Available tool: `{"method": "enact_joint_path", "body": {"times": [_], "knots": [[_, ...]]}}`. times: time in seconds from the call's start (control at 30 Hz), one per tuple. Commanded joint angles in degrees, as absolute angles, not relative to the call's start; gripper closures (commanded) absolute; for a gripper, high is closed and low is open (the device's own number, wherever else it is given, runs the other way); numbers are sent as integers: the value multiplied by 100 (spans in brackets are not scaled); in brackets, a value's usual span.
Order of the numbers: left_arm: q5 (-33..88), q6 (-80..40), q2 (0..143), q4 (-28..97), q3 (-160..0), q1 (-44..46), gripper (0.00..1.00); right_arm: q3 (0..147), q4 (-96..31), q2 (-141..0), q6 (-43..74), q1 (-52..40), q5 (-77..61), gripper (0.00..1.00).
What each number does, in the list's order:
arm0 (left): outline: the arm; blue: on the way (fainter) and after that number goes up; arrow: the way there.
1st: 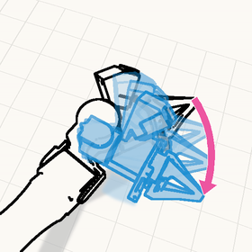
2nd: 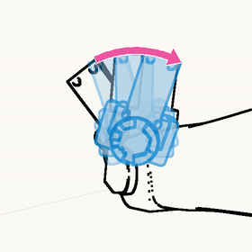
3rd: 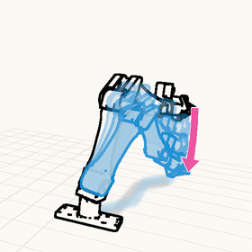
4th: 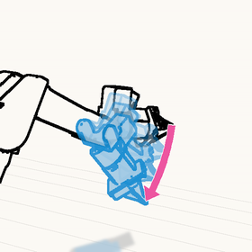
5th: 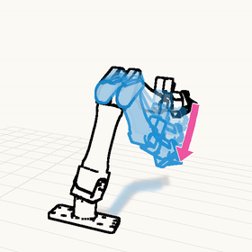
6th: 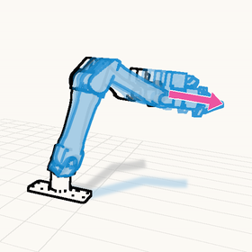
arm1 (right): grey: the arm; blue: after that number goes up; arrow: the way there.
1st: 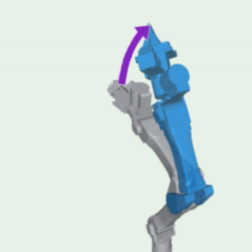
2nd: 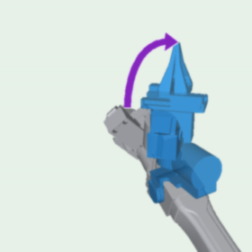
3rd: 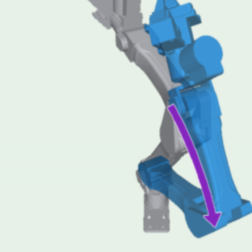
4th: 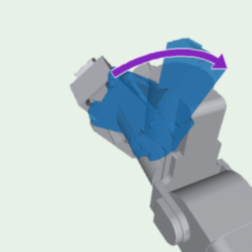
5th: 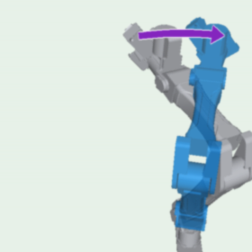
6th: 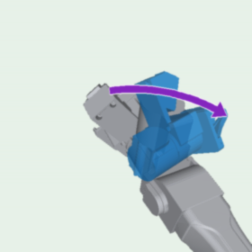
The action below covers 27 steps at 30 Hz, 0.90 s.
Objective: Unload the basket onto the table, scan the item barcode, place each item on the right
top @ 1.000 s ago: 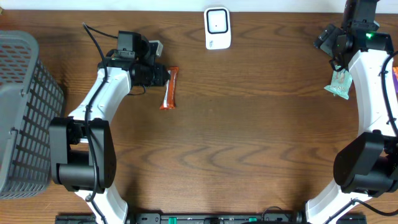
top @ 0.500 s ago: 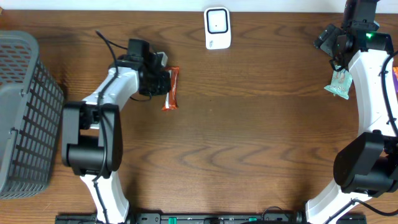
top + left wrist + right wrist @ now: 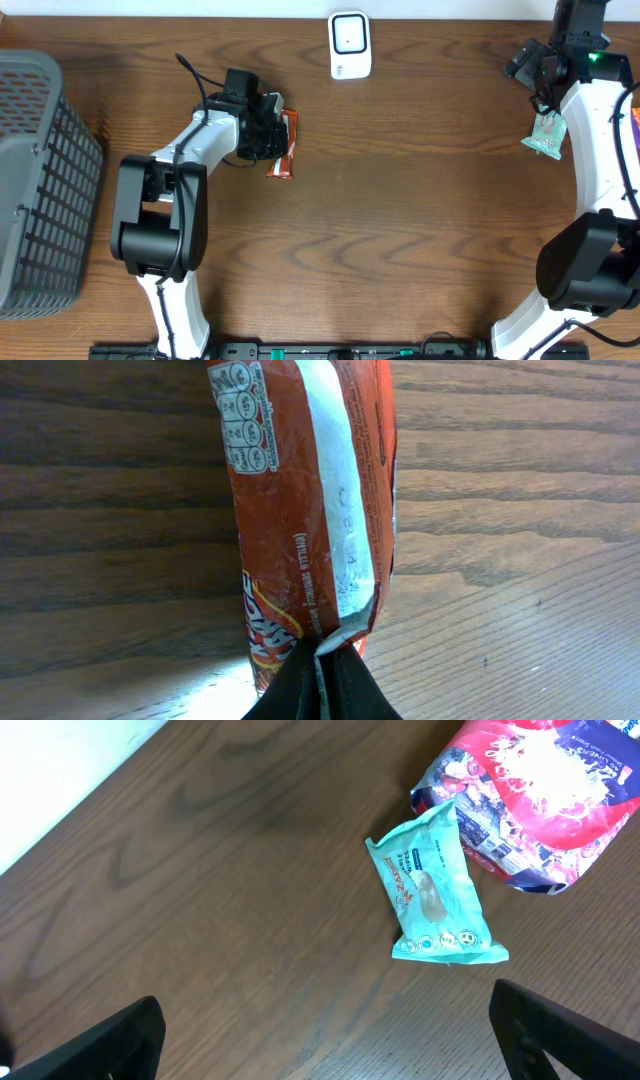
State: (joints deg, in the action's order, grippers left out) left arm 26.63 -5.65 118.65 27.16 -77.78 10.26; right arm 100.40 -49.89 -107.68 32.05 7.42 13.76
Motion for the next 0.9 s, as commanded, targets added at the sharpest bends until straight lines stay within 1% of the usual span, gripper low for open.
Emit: {"method": "enact_joint_path", "body": {"times": [0.0, 0.03, 0.07, 0.1, 0.13, 0.2, 0.23, 0.27, 0.3, 0.43, 0.63, 0.7, 0.77, 0.87], "knots": [[2587, -633, 11974, 2790, -7765, 1052, 93, 10044, -4993, -10803, 3232, 742, 1463, 1], [2587, -631, 11928, 2818, -7804, 1052, 92, 10044, -4995, -10803, 3232, 742, 1463, 1], [2587, -631, 11878, 2823, -7839, 1052, 90, 10044, -4993, -10803, 3229, 742, 1466, 1], [2587, -631, 11806, 2823, -7863, 1052, 76, 10044, -4995, -10803, 3232, 742, 1463, 1], [2587, -631, 11716, 2818, -7878, 1052, 59, 10044, -4993, -10803, 3229, 742, 1466, 1], [2582, -626, 11557, 2816, -7907, 1052, 22, 10044, -4993, -10803, 3229, 742, 1463, 1], [2558, -628, 11456, 2805, -7913, 1052, 11, 10044, -4995, -10803, 3229, 742, 1466, 1], [2482, -631, 11369, 2799, -7915, 1052, 8, 10044, -4993, -10803, 3232, 742, 1463, 1], [2370, -631, 11255, 2799, -7915, 1052, 8, 10044, -4993, -10803, 3229, 742, 1463, 1], [2005, -631, 10805, 2797, -7915, 1024, 7, 10044, -4995, -10803, 3229, 742, 1463, 1], [1894, -631, 10219, 2799, -7915, 864, 7, 10042, -4993, -10803, 3229, 742, 1463, 1], [1479, -655, 10184, 2803, -7915, 792, 7, 10044, -4993, -10803, 3229, 742, 1466, 1], [829, -886, 10197, 2821, -7907, 705, 7, 10044, -4993, -10803, 3229, 742, 1463, 1], [233, -1192, 10230, 2910, -7898, 572, 7, 10044, -4995, -10803, 3229, 742, 1463, 1]]}}
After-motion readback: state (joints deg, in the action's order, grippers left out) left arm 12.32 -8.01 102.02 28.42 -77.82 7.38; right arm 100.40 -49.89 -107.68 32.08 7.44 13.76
